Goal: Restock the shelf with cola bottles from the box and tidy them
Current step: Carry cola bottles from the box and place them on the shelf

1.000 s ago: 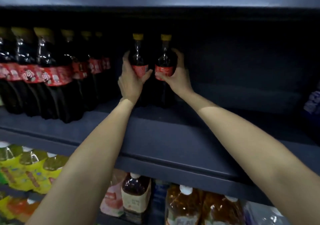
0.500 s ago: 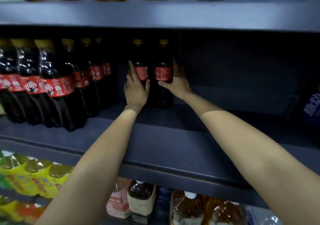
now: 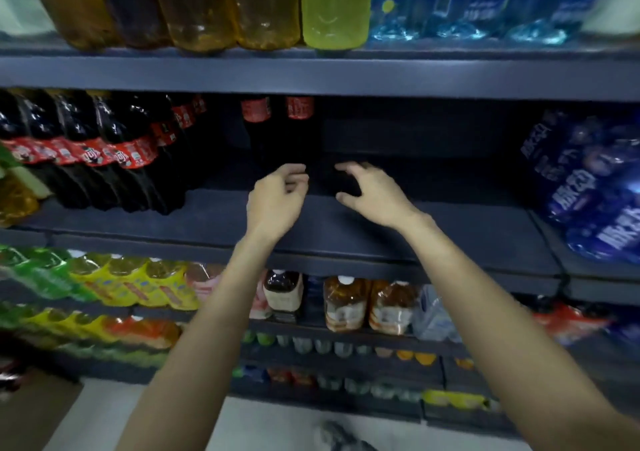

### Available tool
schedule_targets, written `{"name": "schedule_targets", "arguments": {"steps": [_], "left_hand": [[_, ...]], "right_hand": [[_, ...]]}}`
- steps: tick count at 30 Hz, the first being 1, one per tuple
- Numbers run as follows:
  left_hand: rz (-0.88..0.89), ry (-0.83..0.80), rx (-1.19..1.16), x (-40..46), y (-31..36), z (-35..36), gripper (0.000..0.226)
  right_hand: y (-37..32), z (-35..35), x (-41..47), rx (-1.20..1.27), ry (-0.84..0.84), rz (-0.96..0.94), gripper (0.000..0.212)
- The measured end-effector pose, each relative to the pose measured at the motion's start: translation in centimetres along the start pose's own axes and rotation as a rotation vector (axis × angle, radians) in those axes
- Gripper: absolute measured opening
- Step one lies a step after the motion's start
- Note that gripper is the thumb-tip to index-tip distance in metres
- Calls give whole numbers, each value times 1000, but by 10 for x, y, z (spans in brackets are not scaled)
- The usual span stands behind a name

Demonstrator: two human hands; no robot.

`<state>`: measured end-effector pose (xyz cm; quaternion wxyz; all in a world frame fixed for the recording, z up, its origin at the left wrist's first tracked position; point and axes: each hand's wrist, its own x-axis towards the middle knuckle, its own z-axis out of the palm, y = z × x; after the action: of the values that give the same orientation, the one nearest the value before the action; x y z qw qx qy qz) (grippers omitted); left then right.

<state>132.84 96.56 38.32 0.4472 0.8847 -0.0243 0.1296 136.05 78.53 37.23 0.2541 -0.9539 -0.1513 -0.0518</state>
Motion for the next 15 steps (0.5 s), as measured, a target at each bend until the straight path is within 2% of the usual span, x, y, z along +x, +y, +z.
{"name": "schedule_targets", "arguments": {"steps": [3, 6, 9, 11, 15], "left_hand": [[192, 174, -254, -58, 14, 16, 23], [267, 167, -408, -115, 21, 45, 21], [224, 25, -493, -175, 25, 81, 19], [156, -128, -486, -217, 24, 105, 17], [3, -554, -275, -292, 12, 155, 15]], "right_hand": [[1, 2, -79, 61, 203, 1, 53], [7, 13, -156, 145, 475, 2, 43], [22, 28, -244, 188, 622, 104, 36], [36, 39, -308, 162, 688, 210, 30], [68, 58, -434, 65, 619, 495, 31]]}}
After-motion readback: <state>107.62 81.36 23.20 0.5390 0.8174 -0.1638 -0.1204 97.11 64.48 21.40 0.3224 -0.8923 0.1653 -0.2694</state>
